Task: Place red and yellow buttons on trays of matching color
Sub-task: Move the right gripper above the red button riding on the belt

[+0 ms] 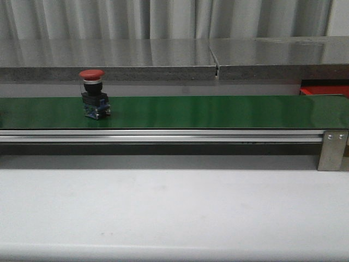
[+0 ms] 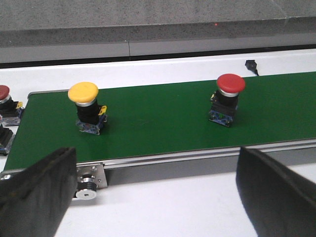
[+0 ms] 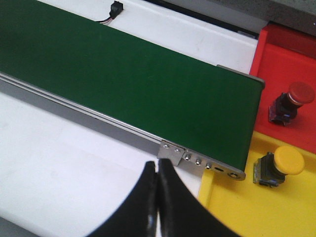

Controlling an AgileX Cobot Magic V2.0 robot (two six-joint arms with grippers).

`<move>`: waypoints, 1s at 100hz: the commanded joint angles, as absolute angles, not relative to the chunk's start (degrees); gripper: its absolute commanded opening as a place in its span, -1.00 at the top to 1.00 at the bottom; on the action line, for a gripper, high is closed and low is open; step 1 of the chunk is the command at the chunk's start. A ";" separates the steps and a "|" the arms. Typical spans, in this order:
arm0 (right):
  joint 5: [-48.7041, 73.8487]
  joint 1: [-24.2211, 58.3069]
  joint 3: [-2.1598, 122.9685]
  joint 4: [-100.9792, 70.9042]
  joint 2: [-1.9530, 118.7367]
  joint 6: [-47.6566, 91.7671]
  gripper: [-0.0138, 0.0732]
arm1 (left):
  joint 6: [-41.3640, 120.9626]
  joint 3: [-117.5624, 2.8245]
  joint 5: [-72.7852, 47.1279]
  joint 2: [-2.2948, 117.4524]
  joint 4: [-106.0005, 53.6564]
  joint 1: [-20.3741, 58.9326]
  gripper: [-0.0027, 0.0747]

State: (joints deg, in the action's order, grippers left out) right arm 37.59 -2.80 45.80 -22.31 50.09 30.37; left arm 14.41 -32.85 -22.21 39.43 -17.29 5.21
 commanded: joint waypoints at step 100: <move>36.87 -2.86 47.10 -25.69 49.62 30.70 -0.06 | 14.35 -28.01 -16.92 28.78 -18.73 5.70 0.98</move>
State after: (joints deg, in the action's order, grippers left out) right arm 39.07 -2.80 45.80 -22.96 50.09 30.37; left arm 14.41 -26.46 -21.45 28.70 -17.63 5.21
